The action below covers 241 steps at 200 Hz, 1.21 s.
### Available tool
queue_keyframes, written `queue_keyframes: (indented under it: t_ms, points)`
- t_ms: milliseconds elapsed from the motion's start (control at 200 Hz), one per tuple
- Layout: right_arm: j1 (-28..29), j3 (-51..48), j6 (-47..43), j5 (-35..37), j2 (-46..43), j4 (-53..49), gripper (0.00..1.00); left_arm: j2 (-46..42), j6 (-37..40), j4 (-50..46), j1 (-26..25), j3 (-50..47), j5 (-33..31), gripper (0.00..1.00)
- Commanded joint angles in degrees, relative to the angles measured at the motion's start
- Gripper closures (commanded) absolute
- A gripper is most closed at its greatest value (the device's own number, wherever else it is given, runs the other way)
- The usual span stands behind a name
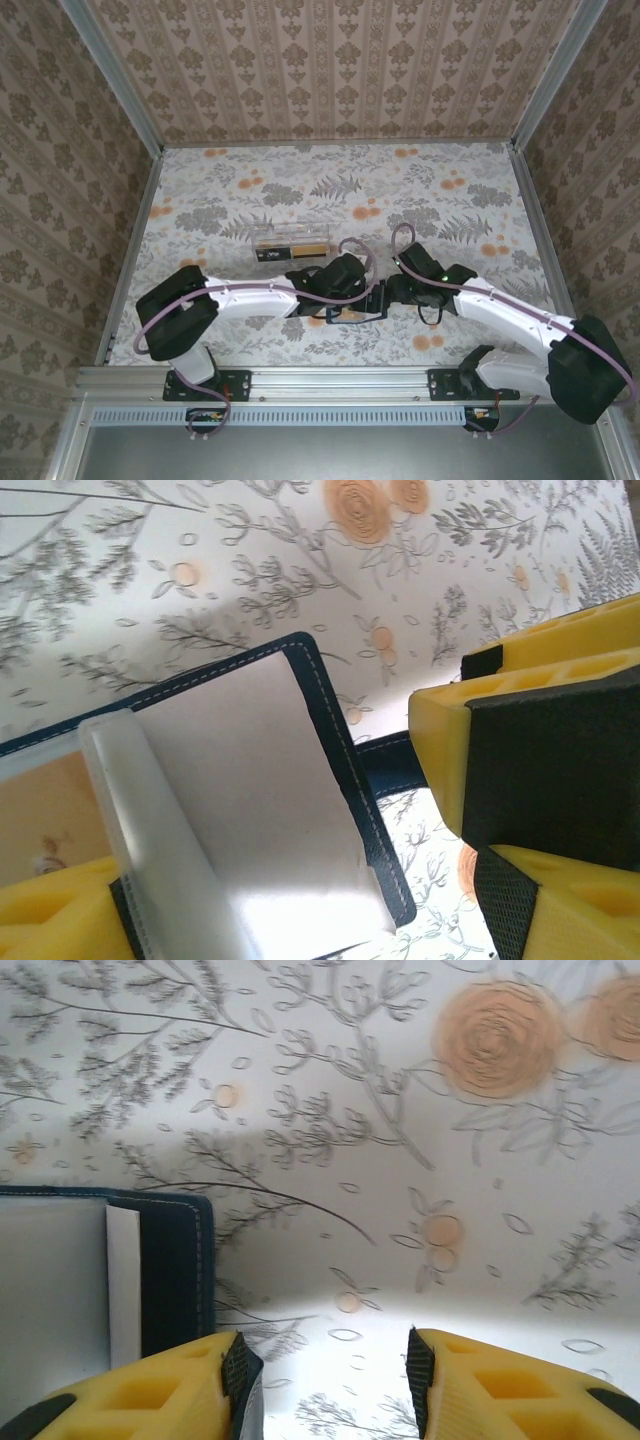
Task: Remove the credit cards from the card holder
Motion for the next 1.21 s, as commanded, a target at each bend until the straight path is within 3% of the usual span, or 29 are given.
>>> queue_keyframes:
  t_ms: [0, 75, 550, 790, 945, 1070, 1140, 1200]
  points:
    - [-0.5, -0.3, 1.4, -2.8, -3.2, 2.5, 0.50, 3.0, 1.0, 2.7, -1.7, 2.0, 2.9, 0.16]
    - [-1.2, -0.9, 1.8, -4.2, -3.3, 3.4, 0.50, 3.4, 0.6, 3.7, -1.7, 1.8, 3.2, 0.19]
    - [-1.9, -0.3, 1.5, -2.2, -1.2, 2.8, 0.44, -8.1, -0.5, 5.0, 0.1, -7.0, -1.3, 0.16]
    - [-1.8, 2.2, 0.6, -4.1, -1.0, 2.0, 0.43, -18.7, -1.0, 0.6, 3.9, -14.2, -5.5, 0.17]
    - [-0.7, 4.8, 0.1, -5.4, -0.4, 1.6, 0.37, -24.0, -2.0, -2.9, 6.3, -18.9, -7.7, 0.35]
    - [1.6, 7.7, -0.2, -4.4, 1.8, 0.5, 0.33, -24.9, -2.9, -2.1, 7.0, -21.3, -7.8, 0.41]
    - [3.4, 9.6, -0.5, -3.3, 3.8, -0.3, 0.30, -24.3, -3.3, -0.8, 7.0, -22.1, -7.6, 0.59]
    - [5.3, 11.5, -1.0, -1.5, 5.7, -1.3, 0.29, -23.3, -3.5, 0.5, 7.0, -22.3, -7.1, 0.63]
